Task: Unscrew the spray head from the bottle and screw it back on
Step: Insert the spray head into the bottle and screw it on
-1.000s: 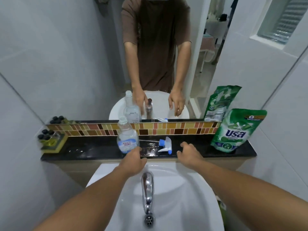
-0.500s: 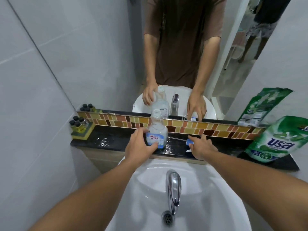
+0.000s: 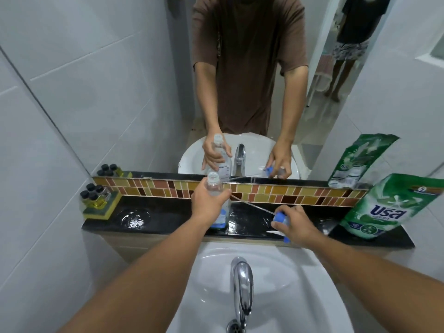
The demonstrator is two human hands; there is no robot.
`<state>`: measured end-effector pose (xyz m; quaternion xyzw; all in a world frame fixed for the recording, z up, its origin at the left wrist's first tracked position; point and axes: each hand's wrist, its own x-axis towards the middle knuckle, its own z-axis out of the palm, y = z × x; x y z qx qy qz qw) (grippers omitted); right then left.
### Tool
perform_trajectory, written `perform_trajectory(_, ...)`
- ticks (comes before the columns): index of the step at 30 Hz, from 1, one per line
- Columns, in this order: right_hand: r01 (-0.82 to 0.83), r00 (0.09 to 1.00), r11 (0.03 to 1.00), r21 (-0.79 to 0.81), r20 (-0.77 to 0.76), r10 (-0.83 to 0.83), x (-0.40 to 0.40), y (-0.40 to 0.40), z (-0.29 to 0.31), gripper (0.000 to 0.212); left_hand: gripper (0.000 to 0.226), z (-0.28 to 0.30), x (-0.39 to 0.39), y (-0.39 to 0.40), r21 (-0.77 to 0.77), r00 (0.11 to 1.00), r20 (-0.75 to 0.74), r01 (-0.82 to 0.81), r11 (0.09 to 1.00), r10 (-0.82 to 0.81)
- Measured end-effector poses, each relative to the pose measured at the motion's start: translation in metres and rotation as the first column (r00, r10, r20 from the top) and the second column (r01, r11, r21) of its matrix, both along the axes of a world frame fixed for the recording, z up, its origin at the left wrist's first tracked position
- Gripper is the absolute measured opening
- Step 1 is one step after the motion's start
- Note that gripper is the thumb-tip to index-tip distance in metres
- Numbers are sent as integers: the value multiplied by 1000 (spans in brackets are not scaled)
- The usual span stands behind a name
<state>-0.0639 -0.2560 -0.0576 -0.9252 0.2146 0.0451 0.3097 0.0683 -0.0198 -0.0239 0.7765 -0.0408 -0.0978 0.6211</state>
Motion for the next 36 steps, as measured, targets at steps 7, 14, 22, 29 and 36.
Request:
perform_trajectory(7,-78,983,997,-26,166,82,-45,-36,91,35,37,-7,-10,-2,35,998,15,-69,997,69)
perform_trajectory(14,-173,973,964,-201,119,200,-60,-38,152,50,40,1,-12,1,49,999,-13,-33,998,34)
perform_trajectory(22,-238,966,898,-371,6,259,-47,-17,194,55,56,2,-10,0,69,999,-35,-7,998,9)
perform_trajectory(29,-324,938,704,-632,-117,327,-22,25,272,46,61,-1,-11,3,79,1000,-6,-11,997,11)
perform_trajectory(36,-435,753,316,-843,-148,641,35,108,324,47,57,0,-11,4,75,1000,-3,1,997,-1)
